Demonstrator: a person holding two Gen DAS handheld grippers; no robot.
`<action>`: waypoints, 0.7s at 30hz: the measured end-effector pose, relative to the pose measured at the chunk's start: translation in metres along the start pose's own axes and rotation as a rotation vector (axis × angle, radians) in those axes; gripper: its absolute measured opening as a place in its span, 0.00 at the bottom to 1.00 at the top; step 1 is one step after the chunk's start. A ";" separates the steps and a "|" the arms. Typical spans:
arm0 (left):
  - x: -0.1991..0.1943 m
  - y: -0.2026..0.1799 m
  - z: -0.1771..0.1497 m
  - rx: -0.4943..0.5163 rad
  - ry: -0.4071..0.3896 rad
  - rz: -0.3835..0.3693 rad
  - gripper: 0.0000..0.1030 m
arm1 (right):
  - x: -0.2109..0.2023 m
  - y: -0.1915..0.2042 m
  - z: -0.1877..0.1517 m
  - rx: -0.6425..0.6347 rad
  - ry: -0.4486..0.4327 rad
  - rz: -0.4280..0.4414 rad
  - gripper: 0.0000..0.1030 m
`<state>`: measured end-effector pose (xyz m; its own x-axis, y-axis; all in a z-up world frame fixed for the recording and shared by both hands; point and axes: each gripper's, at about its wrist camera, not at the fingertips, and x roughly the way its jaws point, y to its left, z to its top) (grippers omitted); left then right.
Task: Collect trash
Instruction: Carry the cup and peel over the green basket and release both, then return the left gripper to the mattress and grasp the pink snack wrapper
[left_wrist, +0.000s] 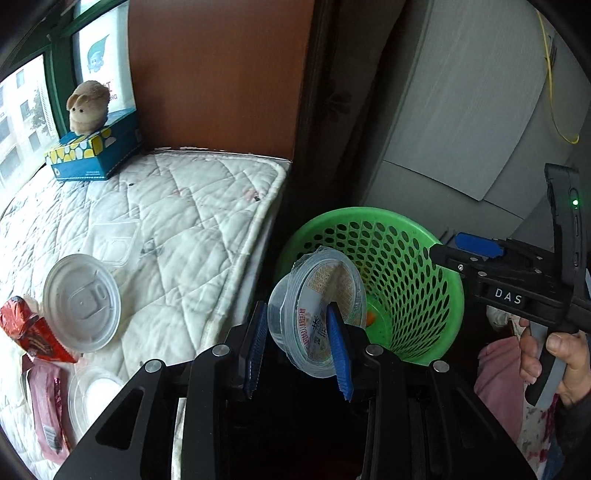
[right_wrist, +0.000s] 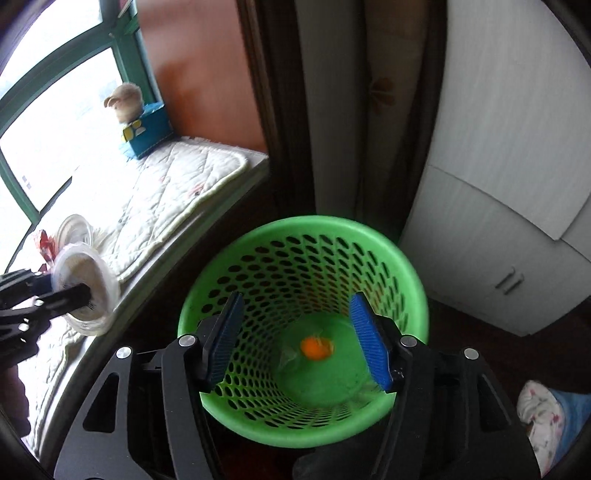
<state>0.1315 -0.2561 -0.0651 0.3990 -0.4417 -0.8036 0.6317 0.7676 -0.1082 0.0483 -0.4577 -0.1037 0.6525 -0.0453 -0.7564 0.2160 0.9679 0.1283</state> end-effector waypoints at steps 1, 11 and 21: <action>0.003 -0.005 0.002 0.008 0.006 -0.002 0.31 | -0.003 -0.002 0.000 0.003 -0.006 -0.001 0.59; 0.041 -0.048 0.004 0.073 0.080 -0.041 0.32 | -0.034 -0.018 -0.002 0.028 -0.070 -0.010 0.66; 0.057 -0.077 0.000 0.100 0.093 -0.078 0.59 | -0.045 -0.026 -0.006 0.066 -0.087 -0.003 0.67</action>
<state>0.1059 -0.3405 -0.1026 0.2858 -0.4499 -0.8461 0.7231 0.6806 -0.1177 0.0094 -0.4796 -0.0770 0.7115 -0.0721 -0.6990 0.2638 0.9494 0.1705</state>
